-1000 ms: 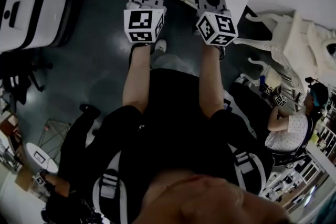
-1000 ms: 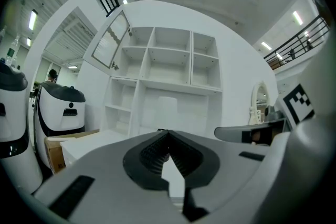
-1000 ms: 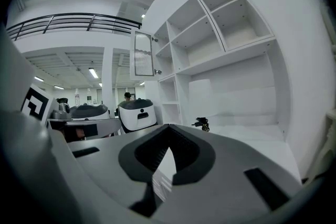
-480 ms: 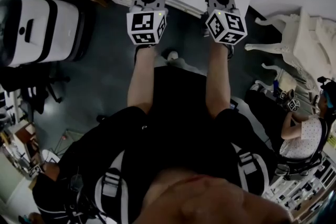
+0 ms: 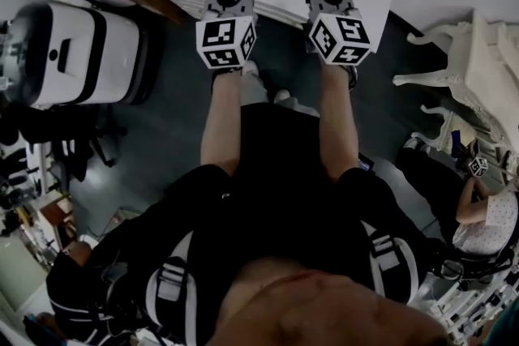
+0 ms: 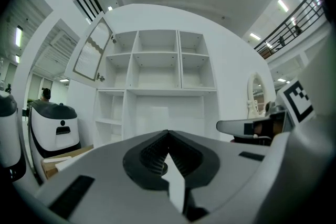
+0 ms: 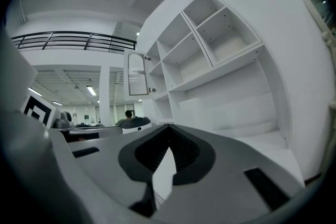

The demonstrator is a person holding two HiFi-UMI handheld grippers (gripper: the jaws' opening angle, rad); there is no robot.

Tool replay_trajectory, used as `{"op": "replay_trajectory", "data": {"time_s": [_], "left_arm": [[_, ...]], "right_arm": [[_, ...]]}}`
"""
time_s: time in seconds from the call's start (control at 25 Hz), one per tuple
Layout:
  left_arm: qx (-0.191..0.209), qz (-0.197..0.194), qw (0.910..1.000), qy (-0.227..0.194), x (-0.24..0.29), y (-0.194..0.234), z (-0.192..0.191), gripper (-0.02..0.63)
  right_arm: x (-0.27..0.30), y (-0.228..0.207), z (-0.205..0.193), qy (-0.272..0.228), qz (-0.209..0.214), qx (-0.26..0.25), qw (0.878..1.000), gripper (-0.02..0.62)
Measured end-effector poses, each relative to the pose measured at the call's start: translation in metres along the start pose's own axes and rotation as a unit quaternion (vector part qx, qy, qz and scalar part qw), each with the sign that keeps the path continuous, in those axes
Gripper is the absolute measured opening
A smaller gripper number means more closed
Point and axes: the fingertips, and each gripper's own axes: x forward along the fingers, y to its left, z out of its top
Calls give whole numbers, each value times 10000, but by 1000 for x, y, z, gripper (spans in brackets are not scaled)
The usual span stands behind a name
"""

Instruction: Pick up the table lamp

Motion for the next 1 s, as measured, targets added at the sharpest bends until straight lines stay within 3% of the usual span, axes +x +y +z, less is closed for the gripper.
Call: {"op": "replay_trajectory", "data": {"time_s": [0.32, 0.64, 1.0], "left_arm": [[-128, -125, 9998, 16, 20, -14, -14, 9], [-326, -139, 9992, 166, 39, -15, -33, 9], [-512, 279, 9974, 424, 34, 26, -60, 9]], "right_arm": [[-11, -22, 1, -14, -182, -173, 9997, 18], [3, -26, -21, 283, -54, -395, 9988, 18], [39, -16, -58, 654, 148, -223, 9975, 18]]}}
